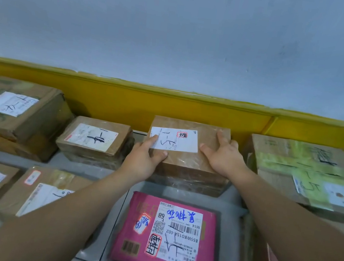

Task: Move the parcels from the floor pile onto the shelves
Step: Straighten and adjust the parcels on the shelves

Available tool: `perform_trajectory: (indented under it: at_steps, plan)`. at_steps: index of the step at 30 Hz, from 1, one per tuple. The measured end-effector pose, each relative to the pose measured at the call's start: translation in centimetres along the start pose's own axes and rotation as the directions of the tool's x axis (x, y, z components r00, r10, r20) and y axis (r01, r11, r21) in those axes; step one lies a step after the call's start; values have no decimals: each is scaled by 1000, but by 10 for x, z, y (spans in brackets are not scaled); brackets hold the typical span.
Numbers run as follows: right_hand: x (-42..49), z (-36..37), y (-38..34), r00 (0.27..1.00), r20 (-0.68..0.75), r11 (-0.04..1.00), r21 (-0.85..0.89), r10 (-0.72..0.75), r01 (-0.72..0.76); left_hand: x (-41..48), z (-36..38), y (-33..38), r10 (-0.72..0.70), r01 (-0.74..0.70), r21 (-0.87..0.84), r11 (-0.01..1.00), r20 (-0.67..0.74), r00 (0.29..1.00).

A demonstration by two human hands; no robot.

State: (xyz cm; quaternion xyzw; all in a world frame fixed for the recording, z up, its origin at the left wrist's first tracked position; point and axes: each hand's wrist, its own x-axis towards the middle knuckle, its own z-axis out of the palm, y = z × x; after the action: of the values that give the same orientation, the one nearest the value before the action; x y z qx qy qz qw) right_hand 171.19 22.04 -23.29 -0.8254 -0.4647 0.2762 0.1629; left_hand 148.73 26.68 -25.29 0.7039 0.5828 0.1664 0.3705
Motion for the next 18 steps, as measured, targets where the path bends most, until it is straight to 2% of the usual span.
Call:
perform_trajectory:
  at_steps: [13,16,18]
  plan:
    - [-6,9,-1,1000,-20,999,-32,14,-15,-14,-6,-3,-8,4,61,998,65,998]
    - [-5,9,-2,1000,-15,997,-82,12,-13,-13,-11,-1,0,-25,258,966,99,995]
    - [-7,6,-2,1000,-5,986,-165,-17,16,-15,-16,5,32,-80,493,866,104,994]
